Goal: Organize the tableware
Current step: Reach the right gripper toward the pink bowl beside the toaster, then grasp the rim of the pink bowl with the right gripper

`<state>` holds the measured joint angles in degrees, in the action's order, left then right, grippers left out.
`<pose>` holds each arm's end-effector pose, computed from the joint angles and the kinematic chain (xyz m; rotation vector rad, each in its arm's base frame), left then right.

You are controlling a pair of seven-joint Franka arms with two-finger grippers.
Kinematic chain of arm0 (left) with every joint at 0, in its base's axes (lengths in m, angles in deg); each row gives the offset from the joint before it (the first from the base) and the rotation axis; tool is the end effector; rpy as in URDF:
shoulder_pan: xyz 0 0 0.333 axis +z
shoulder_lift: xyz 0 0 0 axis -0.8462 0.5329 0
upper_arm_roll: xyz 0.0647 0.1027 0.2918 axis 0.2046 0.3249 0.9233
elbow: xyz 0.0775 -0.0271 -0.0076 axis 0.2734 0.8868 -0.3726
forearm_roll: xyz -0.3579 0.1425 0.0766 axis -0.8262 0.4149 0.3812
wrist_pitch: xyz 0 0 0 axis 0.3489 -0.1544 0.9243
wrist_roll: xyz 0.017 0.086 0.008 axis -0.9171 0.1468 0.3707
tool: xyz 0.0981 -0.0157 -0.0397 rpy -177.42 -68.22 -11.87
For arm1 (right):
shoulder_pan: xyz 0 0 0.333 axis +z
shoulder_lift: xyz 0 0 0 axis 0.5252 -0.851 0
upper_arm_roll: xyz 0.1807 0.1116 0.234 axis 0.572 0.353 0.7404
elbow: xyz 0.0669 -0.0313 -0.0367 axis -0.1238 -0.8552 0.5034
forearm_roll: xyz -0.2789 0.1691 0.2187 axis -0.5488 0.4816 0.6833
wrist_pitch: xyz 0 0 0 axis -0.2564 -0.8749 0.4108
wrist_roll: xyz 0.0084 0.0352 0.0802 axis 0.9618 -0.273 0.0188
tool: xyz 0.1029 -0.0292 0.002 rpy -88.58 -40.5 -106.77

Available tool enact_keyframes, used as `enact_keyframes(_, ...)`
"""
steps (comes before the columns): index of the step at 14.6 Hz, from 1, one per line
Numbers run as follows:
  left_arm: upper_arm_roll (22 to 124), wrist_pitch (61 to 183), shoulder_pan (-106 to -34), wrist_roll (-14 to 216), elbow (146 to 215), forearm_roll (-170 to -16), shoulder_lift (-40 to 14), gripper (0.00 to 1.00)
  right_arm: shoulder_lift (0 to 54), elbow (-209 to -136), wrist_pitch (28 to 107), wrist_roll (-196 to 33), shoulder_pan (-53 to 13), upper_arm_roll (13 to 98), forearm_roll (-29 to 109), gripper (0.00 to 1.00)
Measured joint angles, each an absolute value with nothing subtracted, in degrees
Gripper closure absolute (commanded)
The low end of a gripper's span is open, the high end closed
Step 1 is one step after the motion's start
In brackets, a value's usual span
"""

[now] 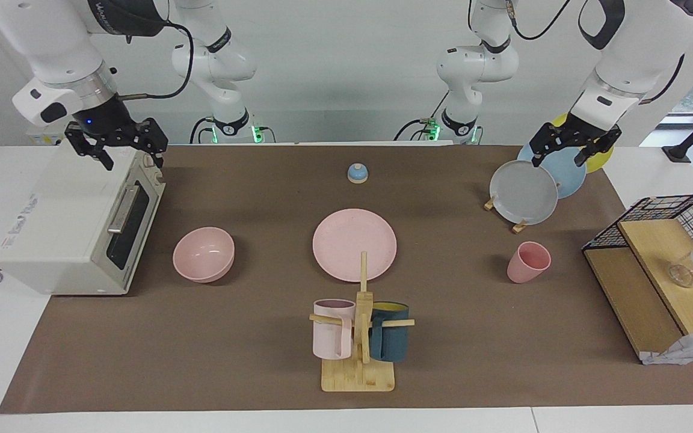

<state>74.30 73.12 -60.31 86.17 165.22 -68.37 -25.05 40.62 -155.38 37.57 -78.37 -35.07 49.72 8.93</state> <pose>0.5373 -0.0424 0.6165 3.1238 -0.0959 -0.0521 0.5583 -0.0220 0.6326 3.1351 0.0668 -0.0258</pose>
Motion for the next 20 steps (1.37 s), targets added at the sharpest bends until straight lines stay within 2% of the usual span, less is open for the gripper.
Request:
enact_keyframes(10,74.30,73.12,-60.31,86.17,165.22,-68.37,-25.05,0.00,40.63,-156.37,37.72,-78.29,-35.10,51.46,10.07,0.00)
enact_keyframes(12,74.30,73.12,-60.31,86.17,165.22,-68.37,-25.05,0.00,40.58,-160.48,44.02,-77.42,-35.05,55.04,10.76,0.00)
enact_keyframes(14,74.30,73.12,-60.31,86.17,165.22,-68.37,-25.05,0.00,39.59,-167.74,53.40,-74.89,-34.76,58.11,10.77,0.00)
enact_keyframes(18,74.30,73.12,-60.31,86.17,165.22,-68.37,-25.05,0.00,35.35,-183.52,75.45,-74.17,-33.03,59.28,10.76,0.00)
enact_keyframes(20,74.30,73.12,-60.31,86.17,165.22,-68.37,-25.05,0.00,34.23,-188.09,81.14,-74.17,-32.84,59.28,10.75,0.00)
